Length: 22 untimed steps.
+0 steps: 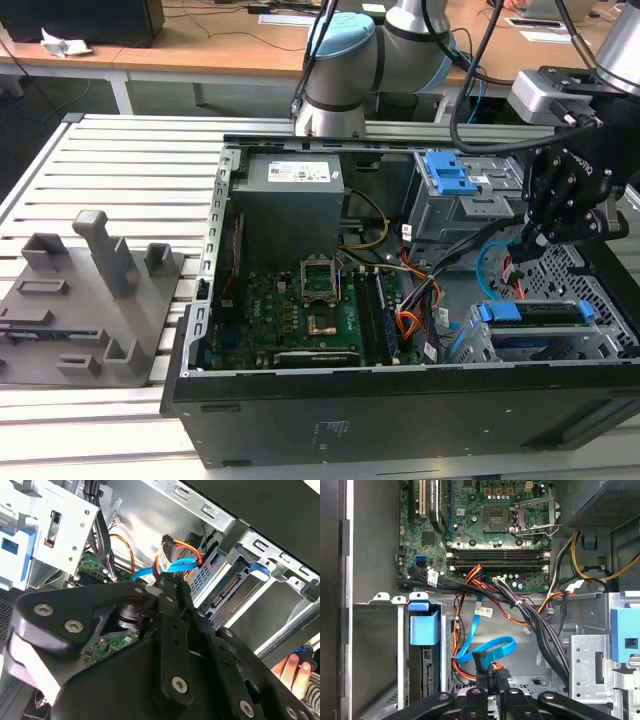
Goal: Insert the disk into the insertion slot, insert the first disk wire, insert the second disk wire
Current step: 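Insert the first disk wire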
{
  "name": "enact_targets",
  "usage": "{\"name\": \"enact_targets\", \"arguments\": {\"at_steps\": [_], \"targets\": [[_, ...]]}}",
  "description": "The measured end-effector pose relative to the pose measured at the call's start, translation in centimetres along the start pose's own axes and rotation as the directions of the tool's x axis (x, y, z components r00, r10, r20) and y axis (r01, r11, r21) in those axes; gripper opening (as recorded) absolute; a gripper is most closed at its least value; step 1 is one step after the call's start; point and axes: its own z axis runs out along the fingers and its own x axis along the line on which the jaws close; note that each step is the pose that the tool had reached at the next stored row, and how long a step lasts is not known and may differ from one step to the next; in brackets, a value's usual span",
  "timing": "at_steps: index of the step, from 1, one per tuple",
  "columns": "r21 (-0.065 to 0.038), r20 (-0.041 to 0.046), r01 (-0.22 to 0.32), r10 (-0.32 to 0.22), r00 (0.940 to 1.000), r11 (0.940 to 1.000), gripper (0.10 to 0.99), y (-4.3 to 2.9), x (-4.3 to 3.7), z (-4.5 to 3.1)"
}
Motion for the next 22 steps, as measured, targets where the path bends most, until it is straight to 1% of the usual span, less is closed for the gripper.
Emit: {"name": "enact_targets", "arguments": {"at_steps": [3,5,6,7,8,13,16,20,21,22], "targets": [[0.0,-0.0023,0.0,0.0,1.0,1.0,0.165,0.0,0.0,0.0],[0.0,-0.0054,0.0,0.0,1.0,1.0,0.165,0.0,0.0,0.0],[0.0,-0.0057,0.0,0.0,1.0,1.0,0.165,-0.06,-0.01,-0.01],[0.0,-0.0056,0.0,0.0,1.0,1.0,0.165,-0.43,-0.01,-0.02],[0.0,-0.0056,0.0,0.0,1.0,1.0,0.165,-0.6,-0.02,-0.02],[0.0,-0.0058,0.0,0.0,1.0,1.0,0.165,-0.64,-0.01,0.01],[-0.001,-0.0054,0.0,0.0,1.0,1.0,0.165,-0.65,0.01,0.17],[-0.001,-0.0056,0.0,0.0,1.0,1.0,0.165,-0.66,0.27,0.49],[-0.001,-0.0057,0.0,0.0,1.0,1.0,0.165,-0.67,0.4,0.59],[-0.001,-0.0056,0.0,0.0,1.0,1.0,0.165,-0.68,0.71,0.77]]}}
